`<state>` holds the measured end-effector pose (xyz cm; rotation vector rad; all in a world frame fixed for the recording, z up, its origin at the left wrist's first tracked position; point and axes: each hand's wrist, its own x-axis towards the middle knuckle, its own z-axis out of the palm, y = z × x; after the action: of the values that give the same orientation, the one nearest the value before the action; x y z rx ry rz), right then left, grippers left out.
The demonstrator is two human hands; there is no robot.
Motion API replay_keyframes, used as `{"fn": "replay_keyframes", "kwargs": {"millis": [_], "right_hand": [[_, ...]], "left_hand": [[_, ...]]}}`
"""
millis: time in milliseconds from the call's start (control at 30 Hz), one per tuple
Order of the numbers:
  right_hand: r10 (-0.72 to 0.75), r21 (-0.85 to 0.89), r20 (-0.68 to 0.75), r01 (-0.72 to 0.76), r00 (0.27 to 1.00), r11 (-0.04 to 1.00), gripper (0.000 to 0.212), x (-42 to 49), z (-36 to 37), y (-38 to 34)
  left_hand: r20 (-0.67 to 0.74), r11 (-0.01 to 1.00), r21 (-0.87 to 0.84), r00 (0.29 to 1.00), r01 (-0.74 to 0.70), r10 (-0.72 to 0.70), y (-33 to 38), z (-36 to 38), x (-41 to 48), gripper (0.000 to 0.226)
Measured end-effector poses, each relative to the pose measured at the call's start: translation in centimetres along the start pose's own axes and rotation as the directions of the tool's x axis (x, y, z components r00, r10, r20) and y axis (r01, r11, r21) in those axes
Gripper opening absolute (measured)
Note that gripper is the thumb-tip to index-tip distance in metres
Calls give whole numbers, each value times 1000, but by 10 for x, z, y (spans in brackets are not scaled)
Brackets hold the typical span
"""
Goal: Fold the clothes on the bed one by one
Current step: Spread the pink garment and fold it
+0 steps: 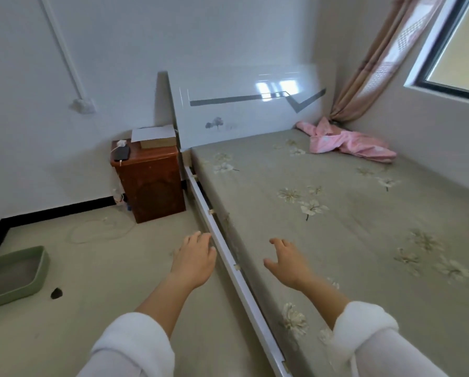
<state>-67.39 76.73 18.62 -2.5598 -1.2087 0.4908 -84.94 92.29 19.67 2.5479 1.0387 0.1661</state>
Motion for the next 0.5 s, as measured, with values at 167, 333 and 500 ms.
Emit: {"fn": "replay_keyframes", "kwargs": {"millis": [167,333,500], "right_hand": [[67,22,-13,-66,998,998,63,96,-30,-17],[119,-7,-19,-120,993,993,62,189,-38,-42],[146,-5,-16,-146,989,989,62,303,-34,-75]], "left_hand": [[1,996,27,996,-84,84,-9,-13,111,44],[65,992,36,991,-121,118,-30,-27,216,42],[115,990,80,988,-116,107,-68,-39,328,43]]}}
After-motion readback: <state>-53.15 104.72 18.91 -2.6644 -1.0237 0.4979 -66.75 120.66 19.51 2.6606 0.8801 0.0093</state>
